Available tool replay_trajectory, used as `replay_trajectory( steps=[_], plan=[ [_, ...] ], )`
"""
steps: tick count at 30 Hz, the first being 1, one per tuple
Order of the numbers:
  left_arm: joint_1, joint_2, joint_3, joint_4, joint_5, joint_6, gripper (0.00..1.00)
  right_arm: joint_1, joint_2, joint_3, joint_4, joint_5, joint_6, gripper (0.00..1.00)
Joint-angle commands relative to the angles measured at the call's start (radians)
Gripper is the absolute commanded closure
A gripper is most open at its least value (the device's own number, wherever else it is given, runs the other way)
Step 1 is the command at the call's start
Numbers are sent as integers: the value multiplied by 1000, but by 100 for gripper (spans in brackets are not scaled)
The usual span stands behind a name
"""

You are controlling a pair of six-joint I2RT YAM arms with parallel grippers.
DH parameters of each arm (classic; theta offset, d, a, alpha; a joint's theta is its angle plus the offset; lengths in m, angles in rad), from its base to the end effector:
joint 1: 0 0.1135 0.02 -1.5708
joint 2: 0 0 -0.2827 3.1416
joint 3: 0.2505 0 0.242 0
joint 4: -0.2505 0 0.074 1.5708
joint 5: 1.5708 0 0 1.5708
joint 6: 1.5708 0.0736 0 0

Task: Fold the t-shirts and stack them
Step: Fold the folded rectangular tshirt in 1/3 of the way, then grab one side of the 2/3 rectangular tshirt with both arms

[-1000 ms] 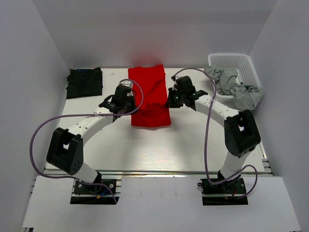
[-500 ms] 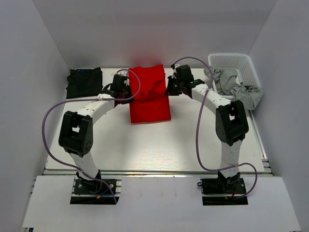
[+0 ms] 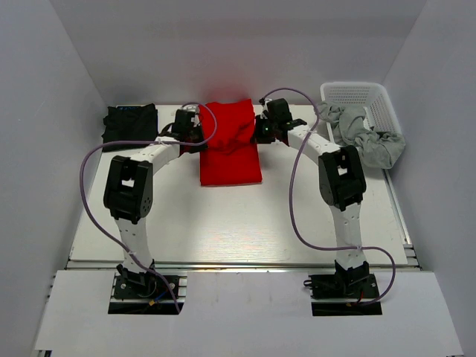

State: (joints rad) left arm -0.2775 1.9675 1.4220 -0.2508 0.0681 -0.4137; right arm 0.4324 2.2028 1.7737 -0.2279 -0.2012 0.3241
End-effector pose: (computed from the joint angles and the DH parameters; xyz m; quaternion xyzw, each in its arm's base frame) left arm 0.4448 -0.1319 0.1985 -0.0501 0.9241 -0.1575 0.3444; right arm 0.4849 0.2400 0.2094 -0.0926 0.8892 0.2459 0.3746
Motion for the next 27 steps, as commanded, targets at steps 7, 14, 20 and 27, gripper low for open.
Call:
replay_trajectory(
  steps=[7, 14, 20, 27],
  plan=[
    [87, 114, 211, 21, -19, -17, 29, -43, 147, 206, 113, -67, 30, 41],
    [162, 168, 333, 1, 214, -27, 0, -92, 88, 215, 110, -170, 12, 10],
    [141, -33, 16, 97, 265, 21, 0, -84, -196, -222, 258, -213, -16, 10],
    [110, -266, -395, 206, 366, 30, 0, -81, -391, -605, 331, -242, 6, 10]
  ],
)
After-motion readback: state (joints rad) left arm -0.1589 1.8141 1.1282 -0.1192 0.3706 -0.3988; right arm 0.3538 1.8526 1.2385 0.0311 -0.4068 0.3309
